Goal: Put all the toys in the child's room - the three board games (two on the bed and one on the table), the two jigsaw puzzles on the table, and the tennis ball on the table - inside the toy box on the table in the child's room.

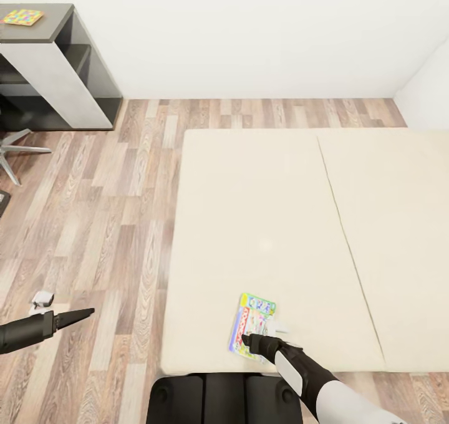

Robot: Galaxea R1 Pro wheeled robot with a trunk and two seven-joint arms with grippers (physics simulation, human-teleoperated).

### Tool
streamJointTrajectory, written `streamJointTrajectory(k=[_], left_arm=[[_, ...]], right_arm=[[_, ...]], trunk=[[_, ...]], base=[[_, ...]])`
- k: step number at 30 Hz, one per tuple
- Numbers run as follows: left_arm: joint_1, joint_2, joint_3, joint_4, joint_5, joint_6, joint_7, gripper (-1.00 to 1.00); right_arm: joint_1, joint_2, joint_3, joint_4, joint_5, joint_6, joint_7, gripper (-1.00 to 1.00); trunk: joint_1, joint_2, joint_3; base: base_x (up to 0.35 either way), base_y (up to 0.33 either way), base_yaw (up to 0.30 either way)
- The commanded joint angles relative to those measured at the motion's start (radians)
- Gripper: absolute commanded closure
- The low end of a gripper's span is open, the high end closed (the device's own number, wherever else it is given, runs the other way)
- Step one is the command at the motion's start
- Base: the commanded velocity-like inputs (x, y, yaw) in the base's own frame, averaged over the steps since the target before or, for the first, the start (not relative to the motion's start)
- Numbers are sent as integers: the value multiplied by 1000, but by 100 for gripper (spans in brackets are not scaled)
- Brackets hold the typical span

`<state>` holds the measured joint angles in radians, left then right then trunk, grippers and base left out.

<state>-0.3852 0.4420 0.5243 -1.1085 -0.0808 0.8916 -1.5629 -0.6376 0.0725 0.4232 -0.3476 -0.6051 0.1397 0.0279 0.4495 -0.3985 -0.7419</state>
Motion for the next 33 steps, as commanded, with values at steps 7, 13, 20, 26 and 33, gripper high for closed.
streamJointTrajectory(k=[7,13,20,26,33], left_arm=[[-1,0,1,-1,-8,10,-8,-100],[0,0,1,-1,-9,10,-8,-100],[-1,0,1,-1,-8,10,-8,-100],[-1,0,2,-1,-9,10,-8,-100],[-1,0,2,-1,-9,10,-8,-100]], right_arm=[[-1,0,3,-1,-4,3,0,-100],[-1,0,3,-1,-4,3,0,-100],[-1,0,3,-1,-4,3,1,-100],[0,1,3,-1,-4,3,0,-100],[-1,1,3,-1,-4,3,0,-100]], trunk=[[1,-1,-1],[1,-1,-1],[1,-1,-1],[1,-1,-1],[1,-1,-1]], base=[[0,141,0],[0,141,0],[0,141,0],[0,140,0],[0,140,0]])
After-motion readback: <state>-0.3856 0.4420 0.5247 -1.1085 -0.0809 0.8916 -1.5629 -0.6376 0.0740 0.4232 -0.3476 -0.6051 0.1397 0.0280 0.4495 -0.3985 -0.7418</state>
